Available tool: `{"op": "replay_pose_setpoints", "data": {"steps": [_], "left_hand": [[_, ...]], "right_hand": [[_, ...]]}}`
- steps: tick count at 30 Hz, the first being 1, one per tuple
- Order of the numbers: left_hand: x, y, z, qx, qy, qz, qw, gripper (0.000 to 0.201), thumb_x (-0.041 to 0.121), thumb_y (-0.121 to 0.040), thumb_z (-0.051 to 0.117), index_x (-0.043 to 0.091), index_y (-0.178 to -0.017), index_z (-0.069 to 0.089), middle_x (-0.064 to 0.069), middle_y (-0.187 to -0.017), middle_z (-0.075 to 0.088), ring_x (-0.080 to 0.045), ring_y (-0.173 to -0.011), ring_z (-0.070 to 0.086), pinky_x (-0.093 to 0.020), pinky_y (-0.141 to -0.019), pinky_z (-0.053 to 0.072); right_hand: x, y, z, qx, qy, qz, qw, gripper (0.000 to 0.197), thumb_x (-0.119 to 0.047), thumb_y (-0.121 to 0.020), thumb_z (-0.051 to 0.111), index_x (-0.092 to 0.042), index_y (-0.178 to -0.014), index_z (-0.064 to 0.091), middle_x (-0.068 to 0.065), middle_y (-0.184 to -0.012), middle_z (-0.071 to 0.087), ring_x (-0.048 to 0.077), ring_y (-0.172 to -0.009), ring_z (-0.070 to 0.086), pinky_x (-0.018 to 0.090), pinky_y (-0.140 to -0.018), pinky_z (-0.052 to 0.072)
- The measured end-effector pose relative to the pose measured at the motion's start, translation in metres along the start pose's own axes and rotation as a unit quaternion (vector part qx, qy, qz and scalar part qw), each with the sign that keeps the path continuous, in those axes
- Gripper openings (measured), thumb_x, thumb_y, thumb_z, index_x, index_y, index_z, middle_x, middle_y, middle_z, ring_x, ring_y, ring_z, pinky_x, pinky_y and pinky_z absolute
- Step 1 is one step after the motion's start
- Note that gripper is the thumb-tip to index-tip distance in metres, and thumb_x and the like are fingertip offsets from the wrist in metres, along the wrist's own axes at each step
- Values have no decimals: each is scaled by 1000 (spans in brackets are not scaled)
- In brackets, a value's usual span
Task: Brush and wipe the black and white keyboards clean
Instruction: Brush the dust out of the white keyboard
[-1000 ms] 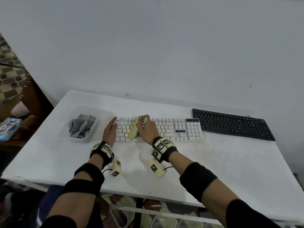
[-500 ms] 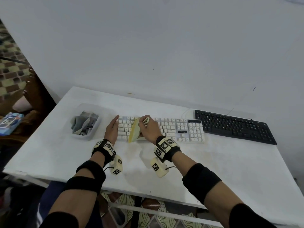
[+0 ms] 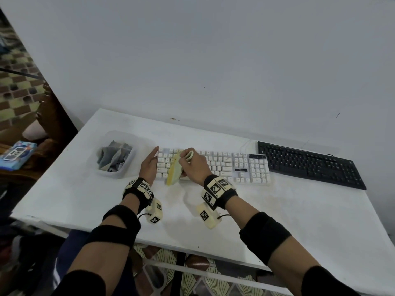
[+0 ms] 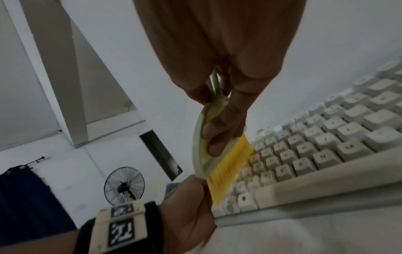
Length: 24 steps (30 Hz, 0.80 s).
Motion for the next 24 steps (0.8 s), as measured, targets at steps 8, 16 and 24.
{"op": "replay_pose_setpoints", "data": {"steps": [8,16,24], "left_hand": [[-9,-5,-3,-10,-28,13,999,58,13,-96,41,60,-116,68,-6,-140,65,-26,-132,59,-51,-115,44],[2,3,-1,-6,-25,17,1000,54,12,-99,40,54,-121,67,-7,-141,64,-26,-130,60,-51,-113,46],[10,9,4,2,34,-14,999,46,7,-104,39,26,-138,61,-12,-137,64,-25,-117,65,-43,-106,52]], "right_hand": [[-9,-7,-10,62,-10,-17,998,10,-23,-105,50,-15,-111,49,-5,-92,62,28,-81,73,52,-68,61],[-3,2,-3,-7,-44,17,999,6,-13,-102,51,-13,-108,51,7,-95,64,31,-79,74,48,-73,63],[-6,0,6,35,-20,-20,999,11,-16,-104,49,-9,-112,49,-6,-88,61,11,-68,71,40,-66,62]]}}
Point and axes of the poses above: each hand's wrist, its own y-axis away from the middle knuckle, its own z-axis out of the palm, x = y × z, the point moved 4 cm from there along -y, towards the middle knuckle
